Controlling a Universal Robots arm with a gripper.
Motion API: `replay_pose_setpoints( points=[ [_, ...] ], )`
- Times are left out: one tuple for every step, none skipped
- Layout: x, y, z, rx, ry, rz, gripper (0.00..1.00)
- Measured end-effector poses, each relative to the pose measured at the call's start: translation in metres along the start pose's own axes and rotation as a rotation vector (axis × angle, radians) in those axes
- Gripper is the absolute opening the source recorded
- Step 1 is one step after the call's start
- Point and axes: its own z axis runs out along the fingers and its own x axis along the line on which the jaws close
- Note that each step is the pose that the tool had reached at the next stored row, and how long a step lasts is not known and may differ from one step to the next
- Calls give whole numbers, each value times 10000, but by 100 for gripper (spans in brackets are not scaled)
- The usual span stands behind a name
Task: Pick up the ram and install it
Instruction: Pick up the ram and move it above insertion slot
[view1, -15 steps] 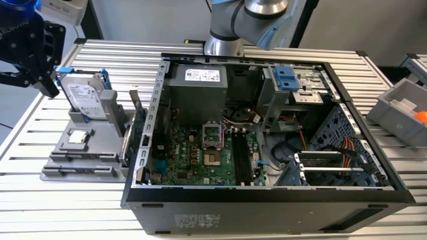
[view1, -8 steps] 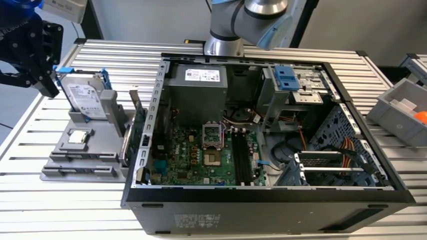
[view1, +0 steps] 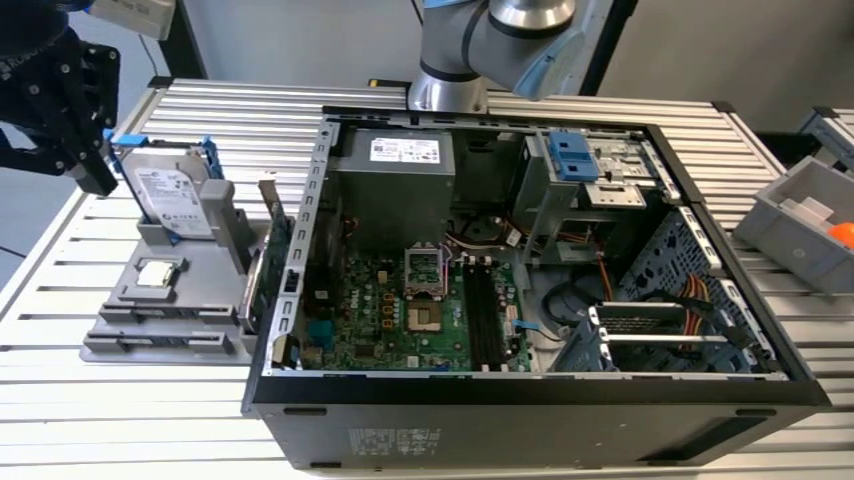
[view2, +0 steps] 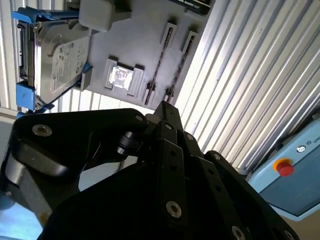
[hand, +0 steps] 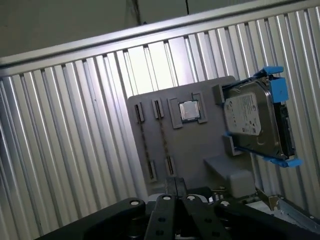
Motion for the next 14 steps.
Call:
replay_pose_setpoints(
  points=[
    [0,0,-1,-5,5,-121,0],
    [0,0,0,-8,9,-244,0],
    [0,0,0,-11,13,-365,0],
    [0,0,-1,-15,17,-484,0],
    [0,0,-1,-19,21,-599,0],
    [0,0,-1,-22,25,-714,0],
    [0,0,-1,-26,28,-827,0],
    [0,0,-1,-30,33,-942,0],
    [0,0,-1,-33,36,-1058,0],
    [0,0,-1,-37,40,-1174,0],
    [0,0,-1,-40,44,-1300,0],
    [0,0,-1,-43,48,-1417,0],
    [0,0,0,-47,52,-1540,0],
    [0,0,0,-51,55,-1656,0]
  ],
)
